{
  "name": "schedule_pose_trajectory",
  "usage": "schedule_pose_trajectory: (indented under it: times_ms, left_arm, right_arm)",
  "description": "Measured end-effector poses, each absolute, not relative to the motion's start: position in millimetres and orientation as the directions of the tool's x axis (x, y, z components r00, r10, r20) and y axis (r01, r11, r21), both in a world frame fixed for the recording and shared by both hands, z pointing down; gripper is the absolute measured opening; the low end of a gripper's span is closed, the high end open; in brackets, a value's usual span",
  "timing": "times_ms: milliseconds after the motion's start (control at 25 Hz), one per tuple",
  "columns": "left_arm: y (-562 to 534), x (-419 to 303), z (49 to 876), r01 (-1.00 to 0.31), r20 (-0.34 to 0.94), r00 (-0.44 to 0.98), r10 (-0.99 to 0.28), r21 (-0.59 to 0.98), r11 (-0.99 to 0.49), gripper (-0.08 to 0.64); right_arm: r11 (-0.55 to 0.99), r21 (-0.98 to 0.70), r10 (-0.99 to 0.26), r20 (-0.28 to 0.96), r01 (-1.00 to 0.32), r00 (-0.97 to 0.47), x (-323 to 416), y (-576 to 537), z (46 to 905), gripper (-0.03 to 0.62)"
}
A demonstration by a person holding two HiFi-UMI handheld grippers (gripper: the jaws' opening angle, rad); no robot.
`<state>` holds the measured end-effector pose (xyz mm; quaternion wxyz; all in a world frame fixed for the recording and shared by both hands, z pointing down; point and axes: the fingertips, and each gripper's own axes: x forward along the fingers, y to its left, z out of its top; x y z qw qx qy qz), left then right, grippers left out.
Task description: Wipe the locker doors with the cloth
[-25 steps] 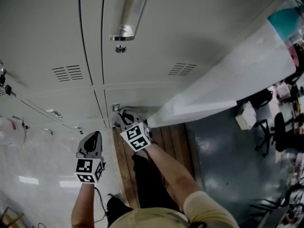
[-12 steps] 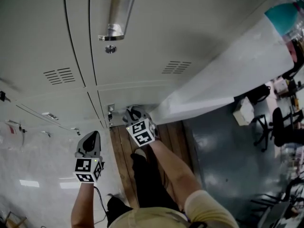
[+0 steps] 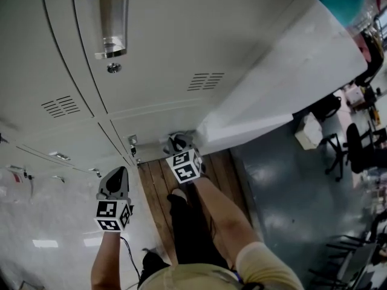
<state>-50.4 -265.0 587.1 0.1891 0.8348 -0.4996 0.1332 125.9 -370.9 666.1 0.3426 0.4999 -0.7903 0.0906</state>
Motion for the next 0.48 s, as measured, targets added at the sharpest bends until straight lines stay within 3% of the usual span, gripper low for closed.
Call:
schedule_pose_trajectory:
  times_ms: [240,480]
  left_arm:
    - [-264,-45,578,-0.880,0.389,0.474,-0.789,0.194,-0.433,-0.005]
    - [-250,-58,564,-0.892,0.373,0.452,-0.810,0.189,-0.410,-0.005]
  right_arm:
    - [0.408,0.223,-0.748,0.637,-0.885,-0.184,150,-365,656,0.005]
    - [0.389,0.210,-0.778,0.597,-0.897,-0.198,147,-341,630,0.005]
